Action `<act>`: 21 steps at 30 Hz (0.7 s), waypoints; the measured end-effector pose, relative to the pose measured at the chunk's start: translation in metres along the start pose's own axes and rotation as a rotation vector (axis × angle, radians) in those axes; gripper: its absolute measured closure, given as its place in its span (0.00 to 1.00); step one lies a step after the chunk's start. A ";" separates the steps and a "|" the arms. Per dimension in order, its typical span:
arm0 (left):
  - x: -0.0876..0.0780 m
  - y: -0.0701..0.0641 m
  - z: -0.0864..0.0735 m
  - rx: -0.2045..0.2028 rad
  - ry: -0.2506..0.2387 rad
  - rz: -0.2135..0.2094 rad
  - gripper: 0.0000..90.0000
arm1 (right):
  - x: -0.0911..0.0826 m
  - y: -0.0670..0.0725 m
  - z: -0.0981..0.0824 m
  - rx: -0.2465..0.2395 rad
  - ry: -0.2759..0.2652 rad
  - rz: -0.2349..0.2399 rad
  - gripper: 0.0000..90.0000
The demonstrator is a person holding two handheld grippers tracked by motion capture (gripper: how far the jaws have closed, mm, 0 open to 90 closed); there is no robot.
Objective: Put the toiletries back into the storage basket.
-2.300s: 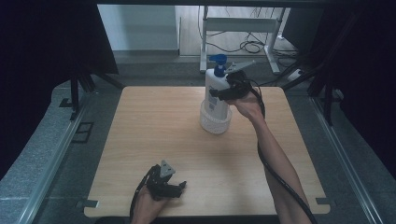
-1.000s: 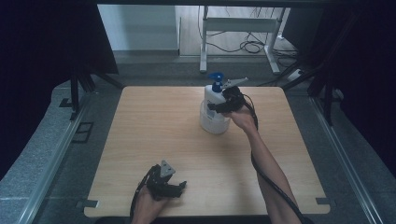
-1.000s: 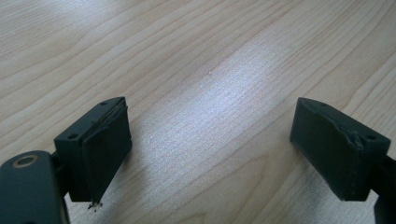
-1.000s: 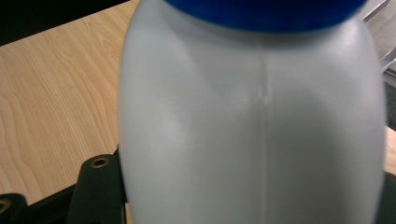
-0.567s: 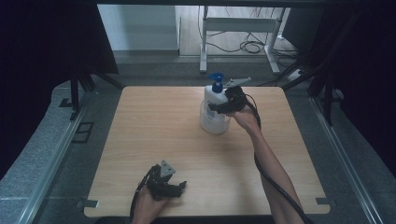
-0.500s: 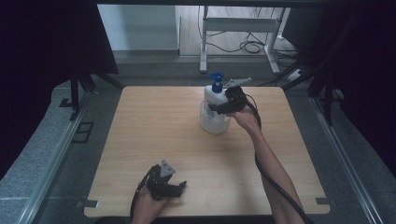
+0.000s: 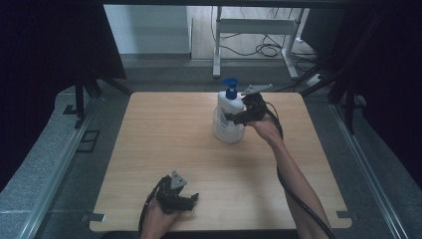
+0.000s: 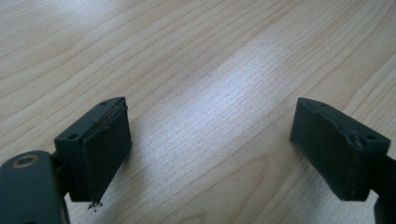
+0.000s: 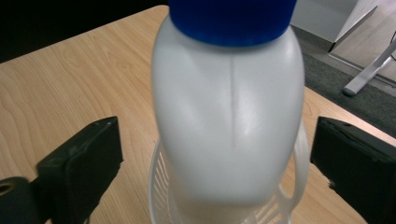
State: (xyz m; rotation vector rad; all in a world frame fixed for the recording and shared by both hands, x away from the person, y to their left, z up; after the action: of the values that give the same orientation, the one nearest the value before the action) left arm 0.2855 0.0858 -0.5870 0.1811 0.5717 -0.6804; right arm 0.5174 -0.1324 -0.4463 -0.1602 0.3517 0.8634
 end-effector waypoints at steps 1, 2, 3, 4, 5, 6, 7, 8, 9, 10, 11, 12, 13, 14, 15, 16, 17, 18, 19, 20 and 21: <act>0.000 0.000 0.000 0.000 0.000 0.000 0.13 | -0.001 0.000 -0.001 -0.004 0.005 -0.004 0.00; 0.000 0.000 0.000 0.000 0.000 0.000 0.13 | -0.001 0.001 -0.001 -0.004 0.007 -0.006 0.00; 0.000 0.000 0.000 0.000 0.000 0.001 0.13 | -0.002 0.001 -0.001 -0.001 0.007 -0.005 0.00; 0.000 0.000 0.000 -0.003 0.000 0.002 0.13 | -0.002 0.001 -0.001 0.003 0.005 -0.005 0.00; 0.000 0.000 0.000 -0.004 0.000 0.002 0.13 | -0.002 0.002 -0.001 0.003 0.007 -0.006 0.00; 0.000 0.000 0.000 -0.004 0.000 0.002 0.13 | -0.003 0.002 -0.002 0.001 0.008 -0.007 0.00; 0.000 0.000 0.000 -0.004 0.000 0.002 0.13 | -0.003 0.003 -0.001 -0.001 0.009 -0.007 0.00; 0.000 0.000 0.000 -0.004 0.000 0.002 0.13 | -0.004 0.004 -0.001 -0.004 0.008 -0.007 0.00; 0.000 0.000 0.000 -0.004 0.000 0.002 0.13 | -0.004 0.005 -0.001 -0.008 0.006 -0.007 0.00; 0.000 0.000 0.000 -0.004 0.000 0.002 0.13 | -0.005 0.005 0.000 -0.013 0.007 -0.009 0.00; 0.000 0.000 0.000 -0.004 0.000 0.002 0.13 | -0.005 0.006 0.000 -0.017 0.006 -0.010 0.00; 0.000 0.000 0.000 -0.004 0.000 0.002 0.13 | -0.006 0.007 0.001 -0.019 0.006 -0.009 0.00; 0.000 0.000 0.000 -0.004 0.000 0.002 0.13 | -0.007 0.007 0.001 -0.023 0.005 -0.009 0.00; 0.000 0.000 0.000 -0.004 0.000 0.002 0.13 | -0.007 0.008 0.001 -0.025 0.006 -0.010 0.00; 0.000 0.000 0.000 -0.005 0.000 0.002 0.13 | -0.008 0.009 0.001 -0.026 0.007 -0.009 0.00; 0.000 0.000 0.000 -0.002 -0.001 0.001 0.13 | -0.008 0.009 0.002 -0.030 0.007 -0.007 0.00; 0.000 0.000 0.000 -0.001 -0.001 0.001 0.13 | -0.009 0.010 0.002 -0.031 0.008 -0.008 0.00; 0.000 0.000 0.000 -0.001 -0.001 0.001 0.13 | -0.009 0.010 0.001 -0.034 0.011 -0.009 0.00; 0.000 0.000 0.000 -0.001 -0.001 0.001 0.13 | -0.010 0.010 0.001 -0.036 0.013 -0.010 0.00; 0.000 0.000 0.000 -0.001 -0.001 0.001 0.13 | -0.011 0.010 0.001 -0.037 0.014 -0.010 0.00; 0.000 0.000 0.000 -0.001 -0.001 0.002 0.13 | -0.012 0.011 0.001 -0.035 0.015 -0.010 0.00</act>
State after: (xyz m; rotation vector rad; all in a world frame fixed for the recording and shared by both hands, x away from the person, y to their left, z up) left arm 0.2856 0.0856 -0.5870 0.1801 0.5707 -0.6786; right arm 0.5024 -0.1335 -0.4412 -0.2006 0.3501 0.8592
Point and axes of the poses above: each handheld gripper's, and its own axes: x roughly forward along the jaws, z roughly out of its top, y roughly to its left, the point moved 6 cm from there along x, roughly forward along the jaws, and after that the axes turned 13 degrees about -y, right-handed, at the moved point
